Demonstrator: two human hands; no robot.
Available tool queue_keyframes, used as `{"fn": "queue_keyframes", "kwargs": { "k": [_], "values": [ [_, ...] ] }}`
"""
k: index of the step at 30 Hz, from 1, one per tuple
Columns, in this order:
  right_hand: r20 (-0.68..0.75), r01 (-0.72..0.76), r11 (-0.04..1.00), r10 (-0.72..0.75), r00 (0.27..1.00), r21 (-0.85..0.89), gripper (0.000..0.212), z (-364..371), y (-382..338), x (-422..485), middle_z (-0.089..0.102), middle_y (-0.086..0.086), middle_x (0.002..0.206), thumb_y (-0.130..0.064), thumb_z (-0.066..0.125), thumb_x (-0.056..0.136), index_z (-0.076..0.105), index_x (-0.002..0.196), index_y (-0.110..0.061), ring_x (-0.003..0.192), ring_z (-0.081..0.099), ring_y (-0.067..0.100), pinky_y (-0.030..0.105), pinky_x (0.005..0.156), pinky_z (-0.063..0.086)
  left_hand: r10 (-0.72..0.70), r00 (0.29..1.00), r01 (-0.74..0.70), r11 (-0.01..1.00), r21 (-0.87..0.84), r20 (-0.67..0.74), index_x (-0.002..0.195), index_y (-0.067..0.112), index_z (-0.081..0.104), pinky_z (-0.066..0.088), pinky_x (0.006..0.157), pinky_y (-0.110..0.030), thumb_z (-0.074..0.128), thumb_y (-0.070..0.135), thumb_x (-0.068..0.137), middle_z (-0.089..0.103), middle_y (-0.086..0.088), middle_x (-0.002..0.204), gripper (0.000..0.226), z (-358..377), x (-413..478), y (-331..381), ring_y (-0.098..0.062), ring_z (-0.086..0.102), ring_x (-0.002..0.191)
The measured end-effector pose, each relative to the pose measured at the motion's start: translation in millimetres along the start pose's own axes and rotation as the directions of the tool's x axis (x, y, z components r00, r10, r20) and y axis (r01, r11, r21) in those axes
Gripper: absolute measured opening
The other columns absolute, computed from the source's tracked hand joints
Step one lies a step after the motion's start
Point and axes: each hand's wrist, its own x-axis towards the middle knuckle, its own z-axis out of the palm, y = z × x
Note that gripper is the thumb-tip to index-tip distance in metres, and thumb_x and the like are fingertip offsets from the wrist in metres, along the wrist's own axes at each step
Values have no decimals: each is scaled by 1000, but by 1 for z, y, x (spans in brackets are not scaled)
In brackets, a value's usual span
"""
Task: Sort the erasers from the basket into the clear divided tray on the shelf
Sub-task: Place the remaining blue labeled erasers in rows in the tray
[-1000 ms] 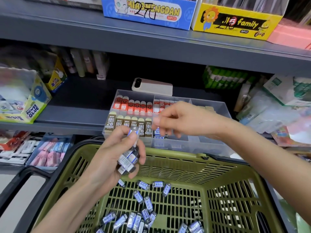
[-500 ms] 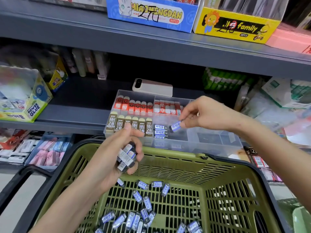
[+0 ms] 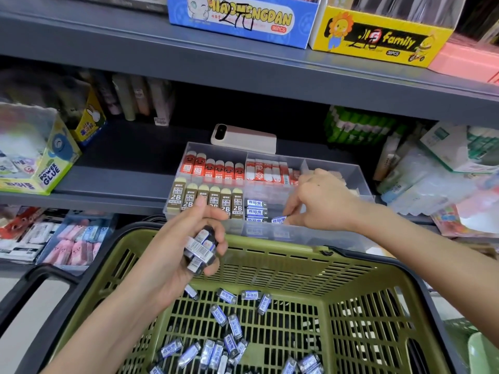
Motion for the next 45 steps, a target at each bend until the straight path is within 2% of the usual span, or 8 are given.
{"fn": "queue_keyframes", "kwargs": {
  "k": [4,10,16,23,29,33,40,45],
  "values": [
    [51,16,999,-14,999,-44,19,2,-4,4,32,-18,60,-44,60,86,73,93,-32,93,49,14,34,101,31,0,1000,0,1000,-2,-1,82,13,71,37,34,-22,59,51,72,56,-6,65,42,1,0,-1,-15,55,53],
    [-2,5,998,-5,1000,-62,25,-5,-5,-1,44,-12,66,-37,45,95,70,97,-32,81,38,14,28,62,6,-3,1000,3,1000,-29,-8,85,12,71,38,35,-23,53,52,78,55,-7,65,44,2,-1,-1,-16,54,54],
    [-303,193,879,-59,951,435,24,-29,-55,-20,66,-15,77,-47,59,85,74,86,-29,81,53,9,26,80,30,-18,999,14,995,-96,-35,94,7,65,39,37,-24,45,52,84,58,-11,70,50,7,-2,-2,-17,55,54],
    [-253,229,916,-148,956,329,20,-30,-110,-27,57,-15,76,-41,66,82,71,89,-23,78,45,7,24,77,31,-37,995,31,998,-62,-90,87,11,73,48,56,-29,44,56,82,67,-6,75,54,8,-3,-5,-14,61,63],
    [-186,52,699,117,975,713,10,-40,-60,-26,66,-7,72,-20,68,84,67,77,-27,66,54,1,19,64,44,-24,1000,24,987,-156,-2,96,1,64,43,44,-21,57,30,82,58,-8,74,33,7,-4,-1,-14,55,61],
    [-67,-214,832,287,956,512,7,-36,-11,-11,64,-6,73,-23,72,80,66,85,-23,71,58,12,23,65,40,4,995,13,987,-158,104,94,3,66,47,52,-25,55,-13,51,58,-9,77,47,4,-4,-2,-16,57,69],
    [-9,-252,958,255,967,134,12,-4,-4,6,71,-2,94,-22,61,84,72,88,-22,97,61,22,31,80,48,-1,983,22,993,-116,185,95,11,74,55,79,-25,53,-20,54,70,-9,95,55,0,-5,-5,-22,67,100],
    [-137,-217,976,218,966,22,17,5,-9,6,69,-2,96,-32,57,88,72,95,-31,101,55,23,28,72,27,-5,981,41,982,-183,194,103,2,70,53,86,-28,69,-9,62,64,-18,119,42,3,-7,-1,-35,63,110]
  ]
}}
